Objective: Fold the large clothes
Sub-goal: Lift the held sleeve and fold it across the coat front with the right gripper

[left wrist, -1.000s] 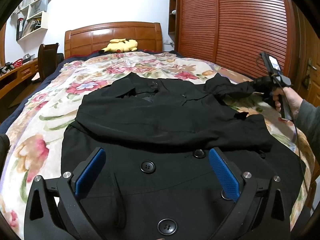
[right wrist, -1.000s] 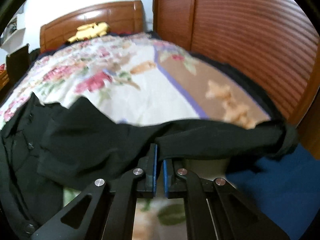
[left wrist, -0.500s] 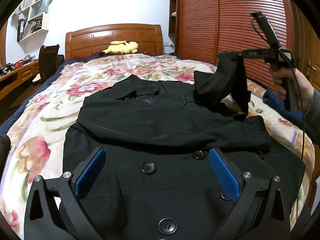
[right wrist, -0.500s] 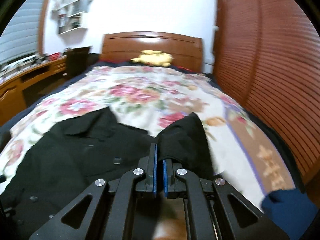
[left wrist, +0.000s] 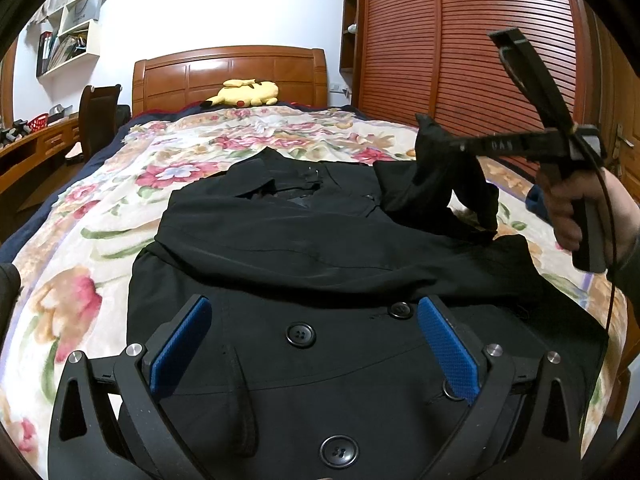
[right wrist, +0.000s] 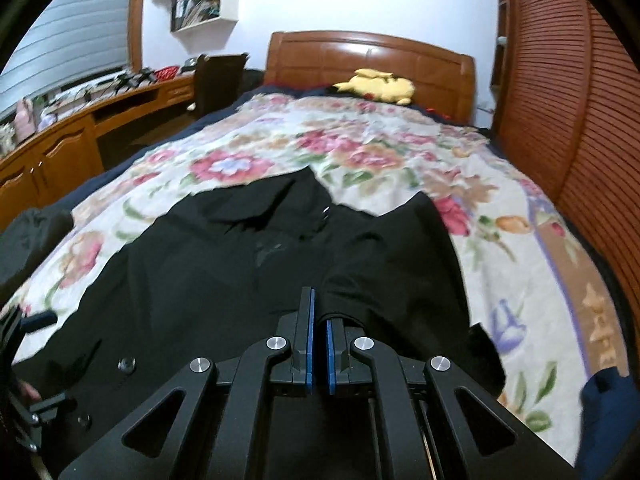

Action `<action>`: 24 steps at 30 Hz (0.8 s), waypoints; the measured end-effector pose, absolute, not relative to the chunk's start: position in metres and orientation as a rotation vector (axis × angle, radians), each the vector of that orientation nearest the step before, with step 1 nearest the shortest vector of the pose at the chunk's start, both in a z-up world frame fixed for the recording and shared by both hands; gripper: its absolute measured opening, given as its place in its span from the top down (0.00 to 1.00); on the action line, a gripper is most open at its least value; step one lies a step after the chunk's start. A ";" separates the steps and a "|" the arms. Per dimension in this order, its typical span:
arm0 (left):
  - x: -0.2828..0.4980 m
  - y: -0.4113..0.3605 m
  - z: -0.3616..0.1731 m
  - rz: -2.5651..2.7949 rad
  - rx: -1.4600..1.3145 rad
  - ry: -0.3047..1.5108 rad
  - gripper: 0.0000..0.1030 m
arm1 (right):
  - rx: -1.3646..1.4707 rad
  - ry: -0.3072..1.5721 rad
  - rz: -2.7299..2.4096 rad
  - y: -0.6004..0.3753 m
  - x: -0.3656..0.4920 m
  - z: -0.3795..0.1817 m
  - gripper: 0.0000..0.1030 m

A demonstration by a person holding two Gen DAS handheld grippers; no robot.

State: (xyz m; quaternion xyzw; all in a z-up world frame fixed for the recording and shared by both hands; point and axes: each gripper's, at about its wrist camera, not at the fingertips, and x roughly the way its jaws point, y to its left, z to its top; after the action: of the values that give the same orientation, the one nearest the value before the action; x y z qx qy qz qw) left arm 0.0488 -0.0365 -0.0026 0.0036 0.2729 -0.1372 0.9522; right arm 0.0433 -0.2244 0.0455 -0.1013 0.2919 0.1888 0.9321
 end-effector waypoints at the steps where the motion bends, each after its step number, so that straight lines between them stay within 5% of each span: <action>1: 0.049 -0.036 -0.003 -0.279 0.007 0.554 0.00 | -0.208 0.608 0.397 -0.223 0.043 0.044 0.95; 13: 0.049 -0.036 -0.004 -0.277 0.009 0.557 0.00 | -0.251 0.732 0.459 -0.229 0.022 0.043 0.94; 16: 0.050 -0.036 -0.005 -0.275 0.010 0.560 0.00 | -0.250 0.706 0.476 -0.232 0.015 0.054 0.84; 18: 0.050 -0.036 -0.005 -0.275 0.008 0.558 0.00 | -0.264 0.676 0.460 -0.235 0.012 0.064 0.68; 24: 0.050 -0.035 -0.006 -0.274 0.004 0.561 0.00 | -0.238 0.591 0.376 -0.261 0.022 0.095 0.59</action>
State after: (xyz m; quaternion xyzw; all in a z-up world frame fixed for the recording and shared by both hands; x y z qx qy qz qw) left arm 0.0499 -0.0349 -0.0055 0.0021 0.2760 -0.1346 0.9517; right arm 0.0223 -0.2606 0.0946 -0.1162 0.2887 0.1839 0.9324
